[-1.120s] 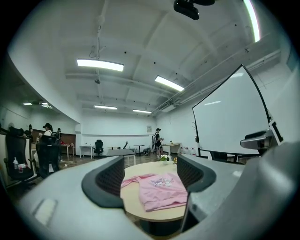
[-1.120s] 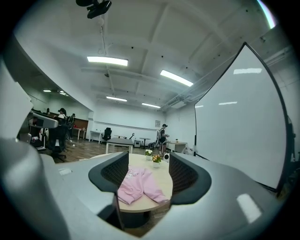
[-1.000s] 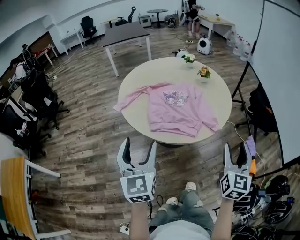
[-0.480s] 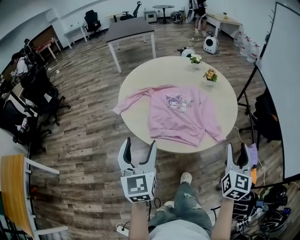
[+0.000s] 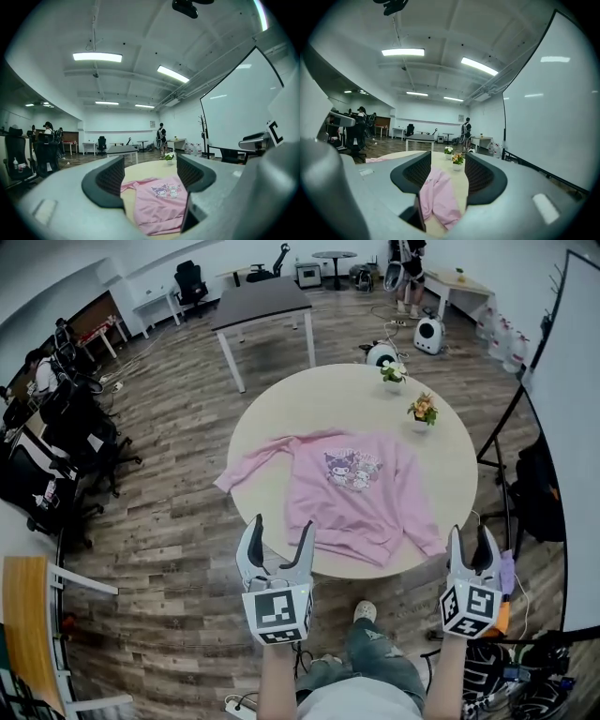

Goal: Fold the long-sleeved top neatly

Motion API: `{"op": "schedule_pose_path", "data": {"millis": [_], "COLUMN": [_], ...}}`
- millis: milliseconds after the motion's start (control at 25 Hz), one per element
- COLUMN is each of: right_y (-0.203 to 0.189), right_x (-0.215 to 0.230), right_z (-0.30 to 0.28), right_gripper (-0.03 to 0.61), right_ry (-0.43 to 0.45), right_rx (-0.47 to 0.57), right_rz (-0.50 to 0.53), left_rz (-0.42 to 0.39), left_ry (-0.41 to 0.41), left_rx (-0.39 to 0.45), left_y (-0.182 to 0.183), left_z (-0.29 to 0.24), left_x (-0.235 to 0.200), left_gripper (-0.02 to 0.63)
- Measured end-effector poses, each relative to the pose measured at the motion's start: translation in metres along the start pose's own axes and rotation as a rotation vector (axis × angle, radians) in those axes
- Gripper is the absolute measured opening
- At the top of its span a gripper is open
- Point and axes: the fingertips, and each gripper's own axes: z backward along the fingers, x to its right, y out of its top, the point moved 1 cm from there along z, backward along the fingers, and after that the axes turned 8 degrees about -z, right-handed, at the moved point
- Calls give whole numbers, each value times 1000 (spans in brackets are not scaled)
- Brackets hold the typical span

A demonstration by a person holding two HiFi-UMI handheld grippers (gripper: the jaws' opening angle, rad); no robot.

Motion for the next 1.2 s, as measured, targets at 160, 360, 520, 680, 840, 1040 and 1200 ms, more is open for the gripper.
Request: {"op": "schedule_pose_path", "data": {"millis": [160,360,520,680,840,1040,1200], "right_y": [9,14,14,11,3,-14,-30], "right_x": [18,40,53,63,72,76,76], "right_z": [-36,-79,-106,-123,-133,-138,-139], "right_gripper": [249,249,249,249,243,236,233], "right_ry": [11,17,24,28,27,27,29], "right_rx": [1,-5,-17,-34,-59,-103,-143], "right_rz": [2,12,18,24,27,25,26], "left_rz": [3,-5,-6,-16,-19,-16,-12], "left_ry": [3,-6,-18,-36,-55,-78,-98], "left_rx": [-6,-9,-12,-34,-56,-101,-143], "left_y": [5,10,11,6,0,-18,-33], "left_z": [-37,-83,-113,-137,-151,-160,-165], "left_x": [11,31,45,57,66,74,80], "left_gripper": [339,339,339,339,339,339,339]}}
